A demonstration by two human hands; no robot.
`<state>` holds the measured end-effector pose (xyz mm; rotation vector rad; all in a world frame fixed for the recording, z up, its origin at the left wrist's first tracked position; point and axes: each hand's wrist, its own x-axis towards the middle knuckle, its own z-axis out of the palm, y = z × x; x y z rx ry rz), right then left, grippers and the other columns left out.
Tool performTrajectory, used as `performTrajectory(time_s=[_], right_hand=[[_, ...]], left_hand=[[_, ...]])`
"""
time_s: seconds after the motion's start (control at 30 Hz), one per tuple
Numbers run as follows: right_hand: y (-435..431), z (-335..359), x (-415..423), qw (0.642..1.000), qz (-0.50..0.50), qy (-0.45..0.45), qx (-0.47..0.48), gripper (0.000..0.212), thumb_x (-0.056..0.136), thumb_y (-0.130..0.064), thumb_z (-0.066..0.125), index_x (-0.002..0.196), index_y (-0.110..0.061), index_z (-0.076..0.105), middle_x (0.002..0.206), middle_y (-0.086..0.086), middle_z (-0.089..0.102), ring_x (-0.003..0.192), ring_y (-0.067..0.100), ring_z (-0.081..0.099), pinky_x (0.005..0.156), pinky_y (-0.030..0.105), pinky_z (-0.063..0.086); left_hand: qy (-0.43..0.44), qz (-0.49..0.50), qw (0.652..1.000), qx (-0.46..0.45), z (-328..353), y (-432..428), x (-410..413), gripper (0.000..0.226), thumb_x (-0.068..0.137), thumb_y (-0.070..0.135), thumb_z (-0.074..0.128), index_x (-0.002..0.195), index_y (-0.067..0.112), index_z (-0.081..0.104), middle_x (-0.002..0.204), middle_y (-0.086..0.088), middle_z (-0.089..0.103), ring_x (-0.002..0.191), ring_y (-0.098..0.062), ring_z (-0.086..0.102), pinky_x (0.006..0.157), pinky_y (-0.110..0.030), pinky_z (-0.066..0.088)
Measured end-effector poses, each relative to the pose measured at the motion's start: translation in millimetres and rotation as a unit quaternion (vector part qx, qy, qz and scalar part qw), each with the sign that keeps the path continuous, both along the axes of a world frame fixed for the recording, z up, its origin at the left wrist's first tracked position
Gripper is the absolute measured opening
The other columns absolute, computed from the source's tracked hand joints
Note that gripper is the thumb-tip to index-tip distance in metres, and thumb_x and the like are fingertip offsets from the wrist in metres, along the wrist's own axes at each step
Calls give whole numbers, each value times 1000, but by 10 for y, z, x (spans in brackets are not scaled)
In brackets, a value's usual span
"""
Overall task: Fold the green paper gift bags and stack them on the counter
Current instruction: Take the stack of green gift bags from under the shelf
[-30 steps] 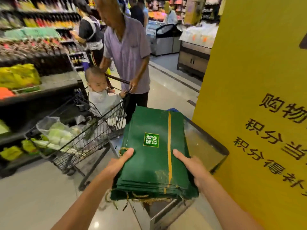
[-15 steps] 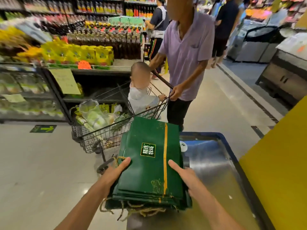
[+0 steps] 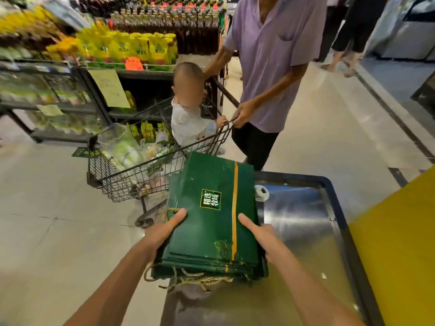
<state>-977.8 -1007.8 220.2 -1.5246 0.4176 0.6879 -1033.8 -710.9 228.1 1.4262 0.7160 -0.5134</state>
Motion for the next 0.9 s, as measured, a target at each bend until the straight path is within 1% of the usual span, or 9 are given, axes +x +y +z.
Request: performTrajectory(time_s=[0.13,0.23,0.3,0.4,0.6,0.67,0.73,0.8,0.9], right_hand=[[-1,46,-21,1000,-5,-3,-7,53,75,-47,85,109,-12,67,95,7,78,86,24,76,64,29,61],[-4,51,-25,1000,-12,-4,-27,64,71,-53,86,113,-11,65,100,8,77,89,25,76,71,32,62],[7,50,-40,999,-14,-4,-37,66,71,-54,86,115,-11,64,101,8,77,90,25,75,73,34,63],[31,33,-59,998,-25,-17,-52,64,71,-55,86,115,-12,67,98,7,78,88,25,76,77,37,63],[22,70,-71,989,12,-62,-133,73,69,-71,78,120,-20,65,105,-2,75,92,18,74,80,32,62],[20,136,-77,980,32,-99,-172,67,74,-73,72,119,-25,65,107,-6,74,93,14,72,79,30,60],[34,228,-76,967,51,-129,-215,60,80,-73,67,119,-27,63,107,-8,71,94,12,69,75,26,56],[58,316,-74,951,75,-158,-255,55,88,-68,61,124,-26,59,107,-10,66,93,9,65,69,22,49],[103,433,-96,927,105,-202,-299,49,97,-58,55,130,-21,57,106,-10,59,91,9,59,70,22,46]], left_hand=[[-26,-22,999,-15,131,-91,-8,87,64,82,76,126,23,63,114,-1,76,105,-22,74,100,-42,54],[-21,-33,999,5,196,-167,-3,40,88,66,61,104,29,61,74,19,75,66,4,71,69,-22,54],[-13,-45,999,4,229,-167,-27,59,79,74,63,113,25,63,90,11,79,82,-4,75,76,-26,55],[-2,-45,999,7,125,-46,-15,109,57,92,68,140,23,55,139,-2,63,126,-25,61,112,-45,44],[-5,-46,999,27,185,-42,-40,116,51,95,68,140,21,57,139,-7,63,126,-29,61,114,-48,41],[-13,-55,997,47,248,-69,-32,123,51,97,65,147,22,49,147,-6,55,133,-29,54,116,-47,38],[-36,-61,995,76,363,-111,2,111,57,93,67,142,23,50,141,-4,58,124,-26,57,112,-41,40],[-84,-74,985,129,530,-138,41,84,69,82,68,129,26,54,124,0,62,106,-18,60,102,-35,43],[-108,-104,955,255,663,-131,133,98,65,88,65,136,21,53,134,-4,62,115,-24,62,104,-40,47]])
